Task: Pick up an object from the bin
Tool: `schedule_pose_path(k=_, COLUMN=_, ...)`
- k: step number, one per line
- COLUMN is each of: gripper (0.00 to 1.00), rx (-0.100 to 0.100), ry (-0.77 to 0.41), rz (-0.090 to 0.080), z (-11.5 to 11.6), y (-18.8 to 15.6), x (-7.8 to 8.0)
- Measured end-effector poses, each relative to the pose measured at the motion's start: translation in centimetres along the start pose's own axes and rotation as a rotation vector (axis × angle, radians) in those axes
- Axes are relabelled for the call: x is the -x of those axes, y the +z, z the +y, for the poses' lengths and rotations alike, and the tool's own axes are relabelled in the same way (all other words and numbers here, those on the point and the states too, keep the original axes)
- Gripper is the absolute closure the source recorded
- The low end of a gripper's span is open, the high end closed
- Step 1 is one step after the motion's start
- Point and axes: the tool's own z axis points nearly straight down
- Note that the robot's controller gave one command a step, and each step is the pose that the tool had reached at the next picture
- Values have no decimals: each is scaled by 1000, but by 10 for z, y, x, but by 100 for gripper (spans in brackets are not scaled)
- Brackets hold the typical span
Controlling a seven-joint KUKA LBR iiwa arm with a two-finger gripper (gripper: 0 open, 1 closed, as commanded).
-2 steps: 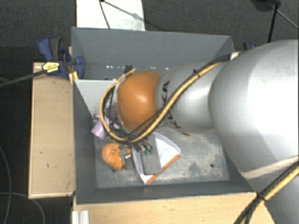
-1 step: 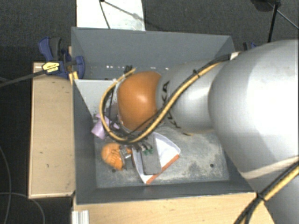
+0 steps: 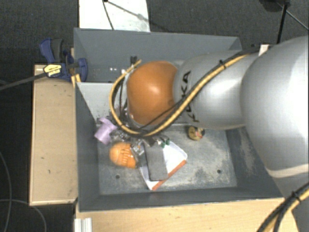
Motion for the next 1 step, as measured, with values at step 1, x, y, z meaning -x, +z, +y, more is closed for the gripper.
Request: schedule_pose_path(k=1, gripper=100, rx=-3, ry=-116, rz=-6, z=-5, y=-94, x=24)
